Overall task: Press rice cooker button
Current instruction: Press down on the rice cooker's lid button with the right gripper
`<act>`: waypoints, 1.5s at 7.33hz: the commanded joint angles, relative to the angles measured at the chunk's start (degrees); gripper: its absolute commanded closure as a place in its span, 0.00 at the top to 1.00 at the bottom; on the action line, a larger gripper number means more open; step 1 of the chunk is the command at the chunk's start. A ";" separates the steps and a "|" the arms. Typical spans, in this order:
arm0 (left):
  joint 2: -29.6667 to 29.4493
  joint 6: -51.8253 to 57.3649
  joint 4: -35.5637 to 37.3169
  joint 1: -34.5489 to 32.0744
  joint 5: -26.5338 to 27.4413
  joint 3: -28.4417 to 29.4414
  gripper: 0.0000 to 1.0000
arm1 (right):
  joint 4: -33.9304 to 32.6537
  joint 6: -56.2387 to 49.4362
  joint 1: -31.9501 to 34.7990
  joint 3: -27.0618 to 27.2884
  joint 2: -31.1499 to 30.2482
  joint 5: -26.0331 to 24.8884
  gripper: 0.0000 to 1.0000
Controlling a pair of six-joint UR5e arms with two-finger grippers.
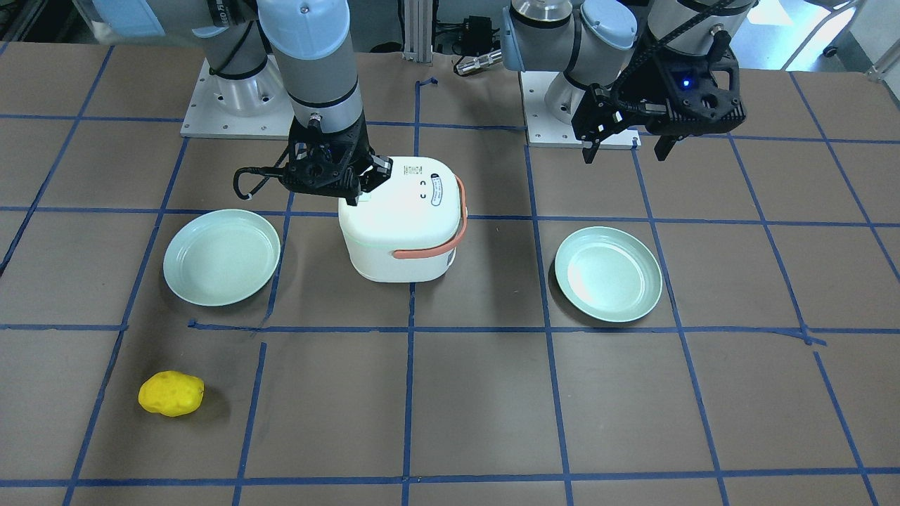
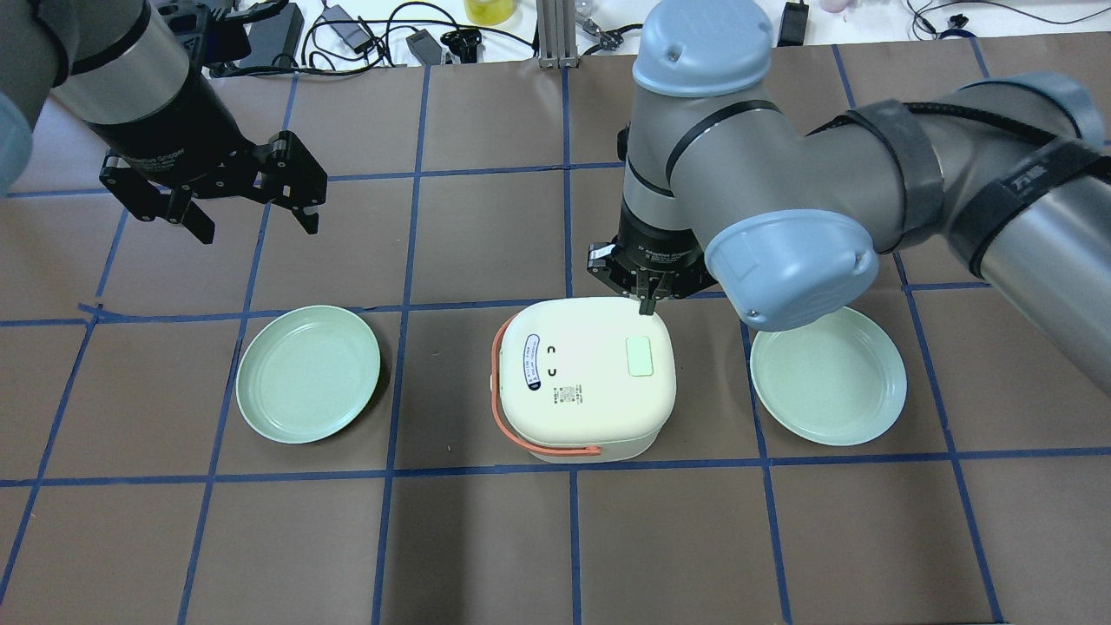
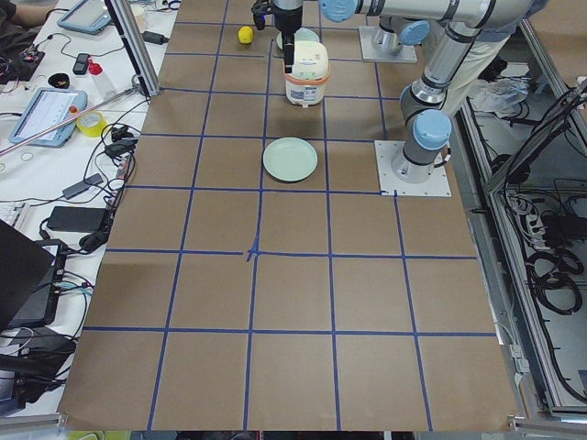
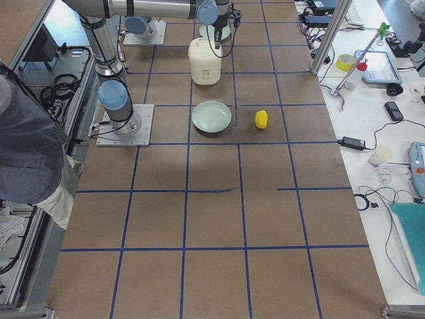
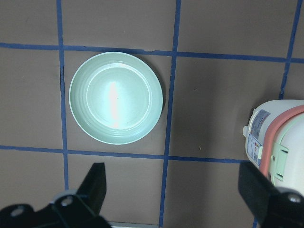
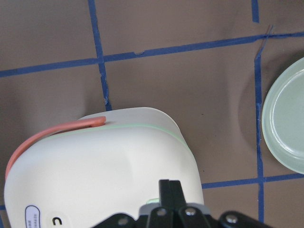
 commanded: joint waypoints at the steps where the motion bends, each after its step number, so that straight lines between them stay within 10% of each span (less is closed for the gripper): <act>1: 0.00 0.02 0.00 0.00 0.00 0.00 1.00 | 0.65 0.50 0.81 2.00 -0.49 0.02 0.00; 8: 0.00 0.02 0.00 0.00 0.00 0.00 1.00 | 0.48 -0.99 0.90 3.59 -0.31 1.34 0.12; 9: 0.00 0.02 0.00 0.00 0.00 0.00 1.00 | 0.39 -0.82 0.90 2.45 -0.40 -0.05 0.83; 11: 0.00 -0.07 0.00 0.00 0.00 0.00 1.00 | 1.09 -3.17 -0.76 -1.22 -0.41 0.20 1.00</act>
